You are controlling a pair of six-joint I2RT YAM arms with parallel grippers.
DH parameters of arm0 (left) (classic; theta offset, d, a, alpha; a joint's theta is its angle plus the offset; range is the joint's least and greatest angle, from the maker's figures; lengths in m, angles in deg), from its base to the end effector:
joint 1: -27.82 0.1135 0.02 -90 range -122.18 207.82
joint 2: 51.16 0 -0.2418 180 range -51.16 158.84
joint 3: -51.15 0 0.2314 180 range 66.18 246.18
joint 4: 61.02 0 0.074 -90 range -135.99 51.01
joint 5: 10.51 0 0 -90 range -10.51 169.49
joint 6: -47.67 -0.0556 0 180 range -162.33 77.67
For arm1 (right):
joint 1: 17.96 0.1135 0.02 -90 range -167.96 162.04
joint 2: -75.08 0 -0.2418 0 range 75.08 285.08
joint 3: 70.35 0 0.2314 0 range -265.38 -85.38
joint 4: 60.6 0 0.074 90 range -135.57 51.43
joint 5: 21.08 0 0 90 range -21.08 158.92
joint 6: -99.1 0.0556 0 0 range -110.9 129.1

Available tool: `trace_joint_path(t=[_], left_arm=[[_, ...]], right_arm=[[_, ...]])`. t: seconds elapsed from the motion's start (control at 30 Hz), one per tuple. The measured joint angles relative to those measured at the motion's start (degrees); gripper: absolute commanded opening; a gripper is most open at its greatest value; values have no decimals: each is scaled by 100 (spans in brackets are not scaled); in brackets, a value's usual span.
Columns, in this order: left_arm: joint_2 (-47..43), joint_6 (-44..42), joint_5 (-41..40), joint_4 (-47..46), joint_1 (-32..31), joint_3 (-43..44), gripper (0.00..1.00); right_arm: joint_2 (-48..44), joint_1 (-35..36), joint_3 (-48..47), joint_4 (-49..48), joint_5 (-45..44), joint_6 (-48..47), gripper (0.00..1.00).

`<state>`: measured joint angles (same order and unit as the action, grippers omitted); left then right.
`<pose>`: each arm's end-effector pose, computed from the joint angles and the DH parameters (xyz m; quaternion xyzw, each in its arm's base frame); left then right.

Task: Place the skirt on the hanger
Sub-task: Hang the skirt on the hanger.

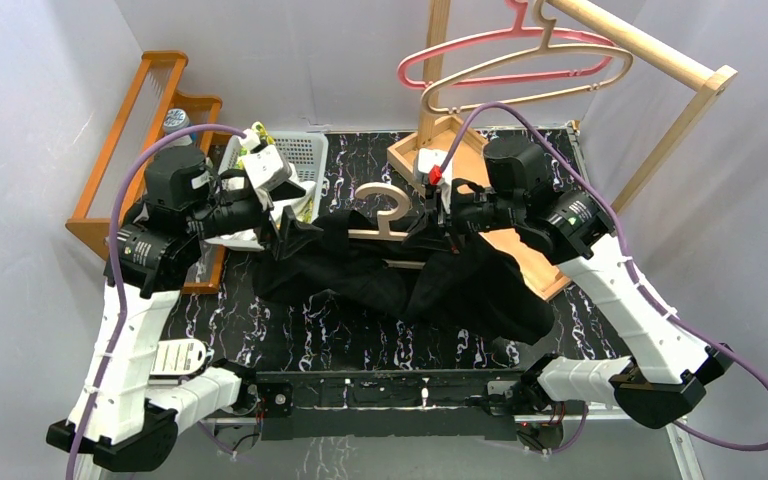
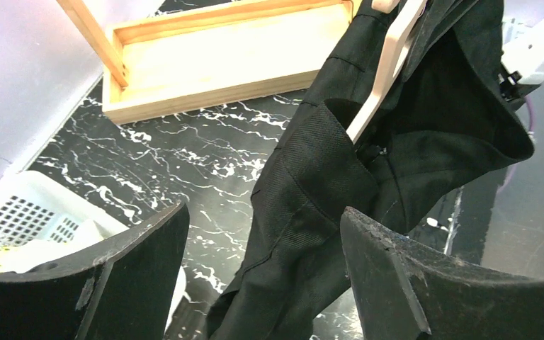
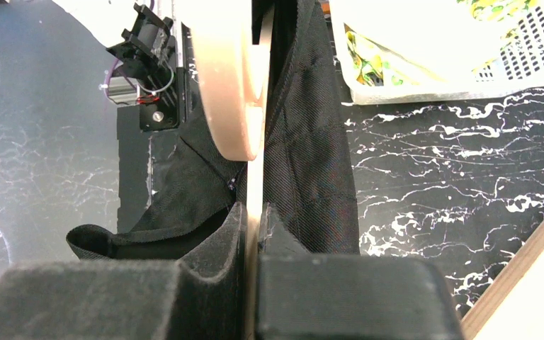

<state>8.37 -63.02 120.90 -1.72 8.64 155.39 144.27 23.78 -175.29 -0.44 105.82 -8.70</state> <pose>0.1521 -0.0918 0.4556 0.4556 0.6220 -0.2722 0.5757 0.1492 0.1779 0.4258 -0.5447 0.6071 0.3668 0.4474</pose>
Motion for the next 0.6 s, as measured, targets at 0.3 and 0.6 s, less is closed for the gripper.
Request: trace_joint_path(t=[0.3, 0.6], left_arm=[[105, 584, 229, -48, 0, -262, 78], [240, 527, 372, -87, 0, -262, 77]], right_arm=[[157, 0, -61, -260, 168, 179, 0], [164, 0, -61, -374, 299, 286, 0]])
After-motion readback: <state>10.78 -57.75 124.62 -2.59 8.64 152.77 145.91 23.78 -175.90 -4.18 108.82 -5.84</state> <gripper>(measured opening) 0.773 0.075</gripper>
